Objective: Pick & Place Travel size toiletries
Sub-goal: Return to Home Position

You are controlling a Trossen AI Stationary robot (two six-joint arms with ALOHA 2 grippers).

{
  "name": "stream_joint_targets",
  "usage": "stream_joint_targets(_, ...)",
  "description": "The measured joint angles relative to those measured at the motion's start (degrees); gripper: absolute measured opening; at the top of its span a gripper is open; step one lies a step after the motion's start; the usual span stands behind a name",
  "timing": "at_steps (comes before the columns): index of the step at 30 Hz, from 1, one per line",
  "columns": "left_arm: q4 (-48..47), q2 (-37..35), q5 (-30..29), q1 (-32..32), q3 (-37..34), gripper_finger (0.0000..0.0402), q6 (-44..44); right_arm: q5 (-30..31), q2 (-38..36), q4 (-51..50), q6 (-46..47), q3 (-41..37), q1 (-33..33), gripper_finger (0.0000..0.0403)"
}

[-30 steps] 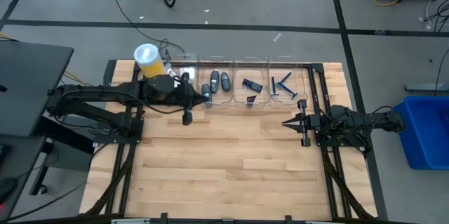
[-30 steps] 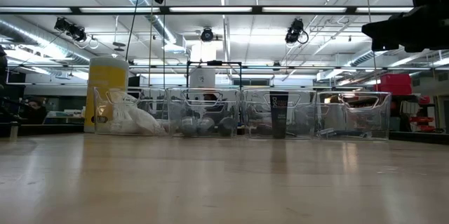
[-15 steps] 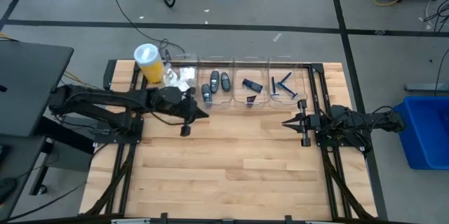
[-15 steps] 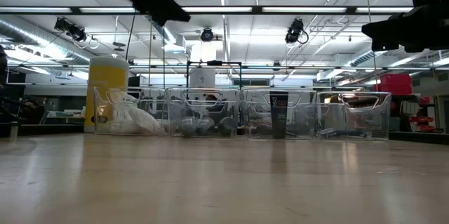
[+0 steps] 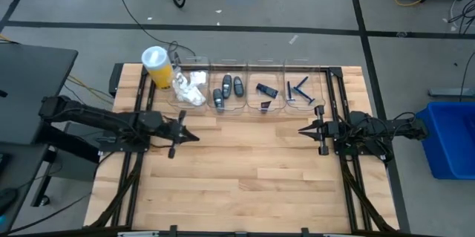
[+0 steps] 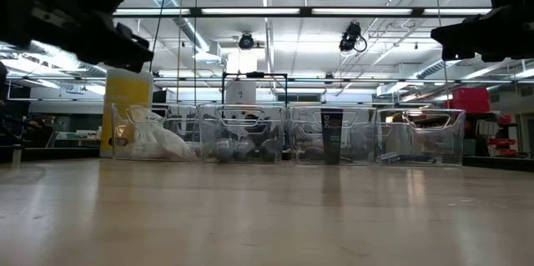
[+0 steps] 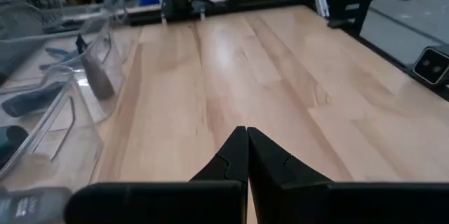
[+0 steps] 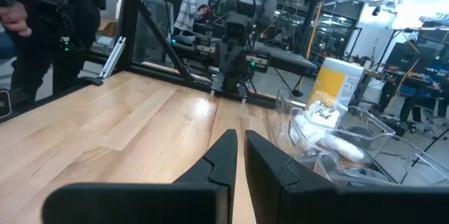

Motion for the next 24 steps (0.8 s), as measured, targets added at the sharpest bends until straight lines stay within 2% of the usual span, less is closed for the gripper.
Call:
stream_joint_targets(5,0.79,-8.79,-0.15,-0.84,-5.95,0.0002,0.02,0.00,0.00,-0.01,0.00,0.00,0.00,0.0039)
stream_joint_targets(11,0.05,-15.57,0.55,-0.80,-9.76,0.0002,-0.31,0.00,0.00,-0.02,0.02,0.00,0.00,0.0037)
stream_joint_targets(19,-13.11,-23.48,3.08,-0.80,-9.91,0.0003,-3.83,-0.02,0.00,-0.02,0.00,0.00,0.00,0.0039)
stream_joint_targets(24,-13.12,-27.28,2.93,-0.91,-9.91,0.0003,-9.05,-0.02,0.00,-0.02,0.01,0.00,0.00,0.0036)
